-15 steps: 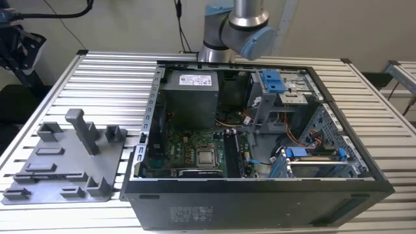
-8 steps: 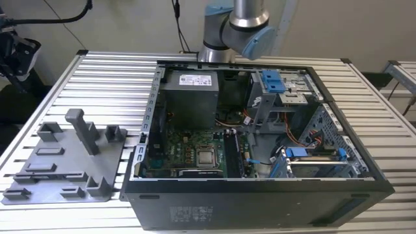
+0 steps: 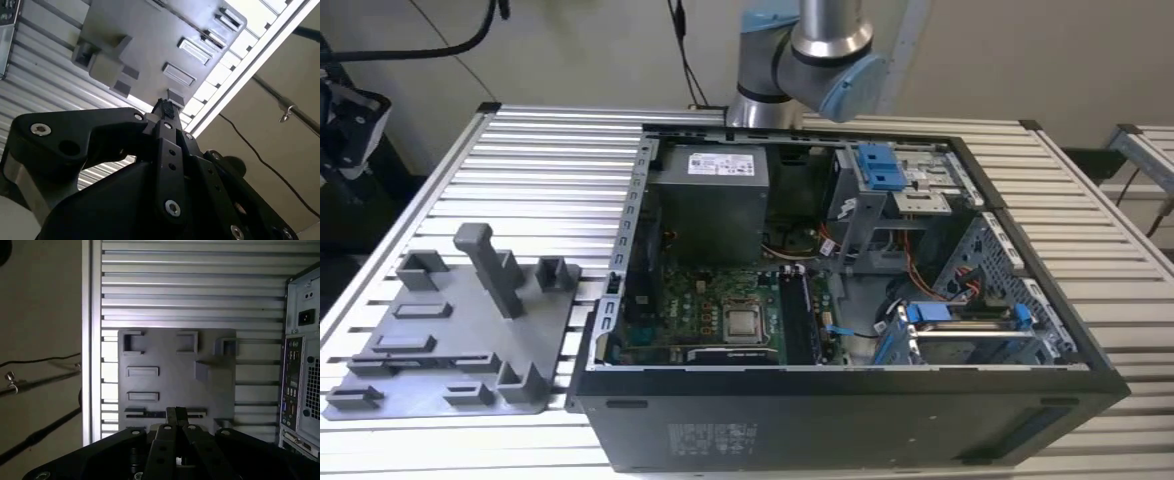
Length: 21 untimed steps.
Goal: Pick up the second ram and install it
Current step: 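Reach for the second ram, then pick up the second ram and move it above second insertion slot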
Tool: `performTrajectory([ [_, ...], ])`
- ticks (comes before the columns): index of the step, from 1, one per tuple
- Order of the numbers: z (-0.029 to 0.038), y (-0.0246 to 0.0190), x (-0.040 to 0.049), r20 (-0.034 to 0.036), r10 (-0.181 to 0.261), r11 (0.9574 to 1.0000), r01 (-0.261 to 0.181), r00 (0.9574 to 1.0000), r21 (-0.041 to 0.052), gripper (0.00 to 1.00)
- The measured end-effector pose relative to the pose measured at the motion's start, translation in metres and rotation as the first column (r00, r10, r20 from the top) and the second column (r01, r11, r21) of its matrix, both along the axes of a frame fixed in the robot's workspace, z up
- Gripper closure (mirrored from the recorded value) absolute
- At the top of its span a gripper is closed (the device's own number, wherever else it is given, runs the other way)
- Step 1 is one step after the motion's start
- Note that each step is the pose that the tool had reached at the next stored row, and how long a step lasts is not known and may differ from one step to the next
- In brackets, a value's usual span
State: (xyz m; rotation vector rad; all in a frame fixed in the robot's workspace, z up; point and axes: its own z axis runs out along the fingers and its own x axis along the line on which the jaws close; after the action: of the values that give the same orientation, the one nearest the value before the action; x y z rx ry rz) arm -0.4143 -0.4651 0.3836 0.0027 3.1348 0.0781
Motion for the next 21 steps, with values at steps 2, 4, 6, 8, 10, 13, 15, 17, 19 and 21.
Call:
performTrajectory([
  [2, -0.0001, -0.0035, -0.0011, 0.0000, 0.000, 1.0000, 0.000, 1.0000, 0.0000, 0.89],
  [4, -0.0003, -0.0077, -0.0020, 0.0001, 0.000, 1.0000, 0.000, 1.0000, 0.0001, 0.89],
  [6, -0.0003, -0.0121, -0.0030, 0.0000, 0.000, 1.0000, 0.000, 1.0000, 0.0000, 0.89],
  [8, -0.0004, -0.0163, -0.0041, 0.0000, 0.000, 1.0000, 0.000, 1.0000, 0.0000, 0.89],
  [10, -0.0005, -0.0202, -0.0052, 0.0000, 0.000, 1.0000, 0.000, 1.0000, 0.0001, 0.89],
  [13, -0.0005, -0.0221, -0.0058, -0.0001, 0.000, 1.0000, 0.000, 1.0000, 0.0000, 0.89],
  [15, -0.0005, -0.0222, -0.0057, 0.0000, 0.000, 1.0000, 0.000, 1.0000, 0.0000, 0.89],
  [17, -0.0005, -0.0223, -0.0057, 0.0000, 0.000, 1.0000, 0.000, 1.0000, 0.0010, 0.89],
  [19, -0.0005, -0.0223, -0.0057, 0.0000, 0.000, 1.0000, 0.000, 1.0000, 0.0012, 0.89],
  [21, -0.0005, -0.0222, -0.0057, 0.0000, 0.000, 1.0000, 0.000, 1.0000, 0.0014, 0.89],
])
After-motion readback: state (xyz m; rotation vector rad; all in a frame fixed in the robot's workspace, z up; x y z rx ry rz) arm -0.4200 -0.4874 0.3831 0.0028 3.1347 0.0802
